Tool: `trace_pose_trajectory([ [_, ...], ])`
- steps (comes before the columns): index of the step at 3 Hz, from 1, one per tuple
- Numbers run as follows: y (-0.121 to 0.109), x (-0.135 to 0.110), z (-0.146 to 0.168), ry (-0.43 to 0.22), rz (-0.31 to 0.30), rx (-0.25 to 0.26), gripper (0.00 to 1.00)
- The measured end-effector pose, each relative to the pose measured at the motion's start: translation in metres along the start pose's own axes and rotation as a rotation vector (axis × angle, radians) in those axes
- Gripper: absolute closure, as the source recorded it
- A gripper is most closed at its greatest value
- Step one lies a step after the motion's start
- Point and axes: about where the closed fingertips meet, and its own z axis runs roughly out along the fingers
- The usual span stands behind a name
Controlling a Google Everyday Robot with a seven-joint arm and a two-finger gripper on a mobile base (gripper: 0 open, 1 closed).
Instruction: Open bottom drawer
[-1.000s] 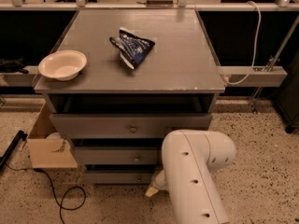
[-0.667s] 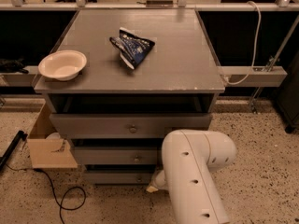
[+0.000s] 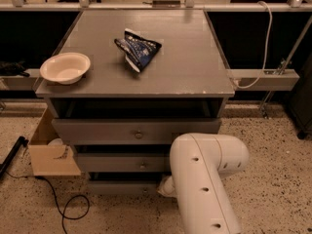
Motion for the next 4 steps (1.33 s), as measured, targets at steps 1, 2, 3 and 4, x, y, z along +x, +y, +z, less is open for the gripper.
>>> trace_pose_trajectory([
  [1,-0.002,-0.002,-0.005,0.0,0.0,0.0,0.96],
  [2,-0.009,-0.005,-0.017,-0.016,-0.004,0.025,1.0],
  [3,0.002,0.008,-0.026,-0.007,-0.004,0.015,1.0],
  [4,0.012,0.019,-0.035,0.006,-0.005,0.007,1.0],
])
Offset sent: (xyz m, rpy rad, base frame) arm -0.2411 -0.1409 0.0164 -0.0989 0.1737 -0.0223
